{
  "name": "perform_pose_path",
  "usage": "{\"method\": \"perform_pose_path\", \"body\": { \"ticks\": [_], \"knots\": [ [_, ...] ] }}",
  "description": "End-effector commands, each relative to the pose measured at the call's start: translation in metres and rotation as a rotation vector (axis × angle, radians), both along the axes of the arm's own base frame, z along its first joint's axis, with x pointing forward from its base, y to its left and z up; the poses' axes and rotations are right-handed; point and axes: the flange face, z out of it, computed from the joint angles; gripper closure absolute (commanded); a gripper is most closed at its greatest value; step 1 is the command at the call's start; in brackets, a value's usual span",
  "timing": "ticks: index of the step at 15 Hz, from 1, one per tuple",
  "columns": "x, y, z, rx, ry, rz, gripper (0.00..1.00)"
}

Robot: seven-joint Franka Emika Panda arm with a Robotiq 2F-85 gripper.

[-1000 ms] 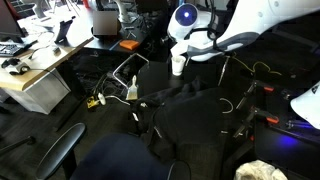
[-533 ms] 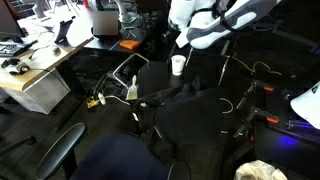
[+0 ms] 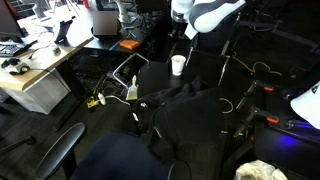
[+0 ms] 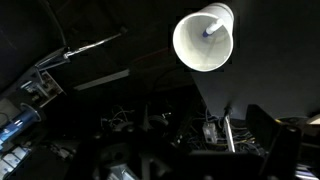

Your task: Put the blue pen inside the white cup

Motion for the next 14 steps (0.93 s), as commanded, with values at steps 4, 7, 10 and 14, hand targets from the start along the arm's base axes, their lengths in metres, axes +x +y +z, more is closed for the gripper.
{"method": "perform_pose_path", "body": {
  "ticks": [4,7,10,14],
  "knots": [
    [-0.007,-0.006,0.02,0.115,0.134,0.099,0.0],
    [-0.008,-0.011,0.017,0.155,0.166,0.106,0.0],
    [-0.008,-0.016,0.012,0.185,0.188,0.105,0.0],
    [-0.006,-0.017,0.002,0.19,0.162,0.086,0.0]
  ]
}}
